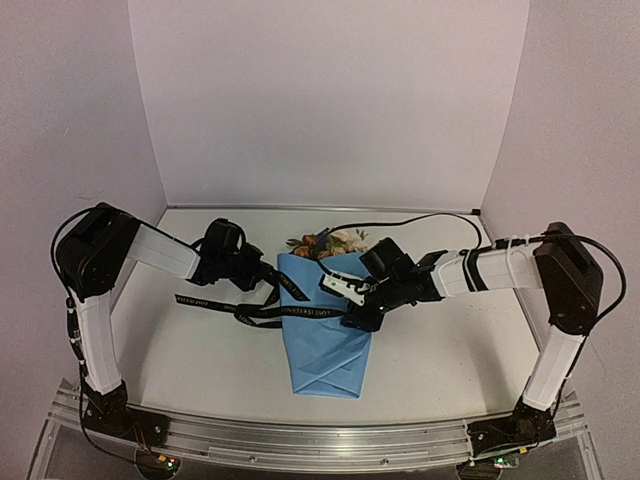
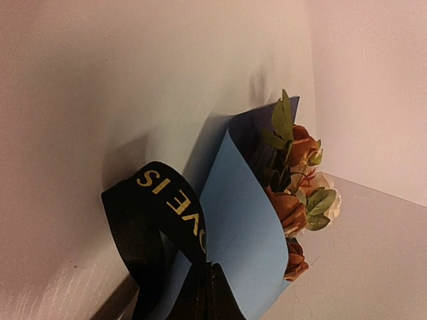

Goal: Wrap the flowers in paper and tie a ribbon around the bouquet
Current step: Cross the ribbon over the folded bouquet.

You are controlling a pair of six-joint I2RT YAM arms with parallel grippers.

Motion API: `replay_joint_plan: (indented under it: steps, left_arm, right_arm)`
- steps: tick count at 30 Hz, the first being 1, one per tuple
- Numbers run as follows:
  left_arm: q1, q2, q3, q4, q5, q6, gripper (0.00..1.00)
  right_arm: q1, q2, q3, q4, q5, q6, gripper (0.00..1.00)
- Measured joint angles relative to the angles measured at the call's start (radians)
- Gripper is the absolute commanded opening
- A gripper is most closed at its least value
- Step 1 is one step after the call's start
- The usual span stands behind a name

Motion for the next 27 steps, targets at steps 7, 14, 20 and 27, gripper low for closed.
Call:
replay_joint_plan:
  steps: [7, 14, 20, 27]
  left_arm:
    - [-0.005, -0.049, 0.029, -0.064, 0.022, 0.089, 0.00]
    - [-0.043, -0.060, 0.079, -0.114, 0.023, 0.147, 0.00]
    - [-0.085, -0.047, 0.129, -0.147, 0.024, 0.170, 0.00]
    - [-0.132, -0.012, 0.184, -0.183, 0.023, 0.189, 0.00]
  right_arm:
    - [0.000, 0.018, 0.006, -0.005, 0.016, -0.018, 0.00]
    - [0.006, 0.007, 0.001, 0.029, 0.020, 0.006, 0.00]
    - [0.018, -0.029, -0.013, 0.080, 0.020, 0.030, 0.00]
    - [0.022, -0.036, -0.016, 0.142, 0.071, 0.056, 0.00]
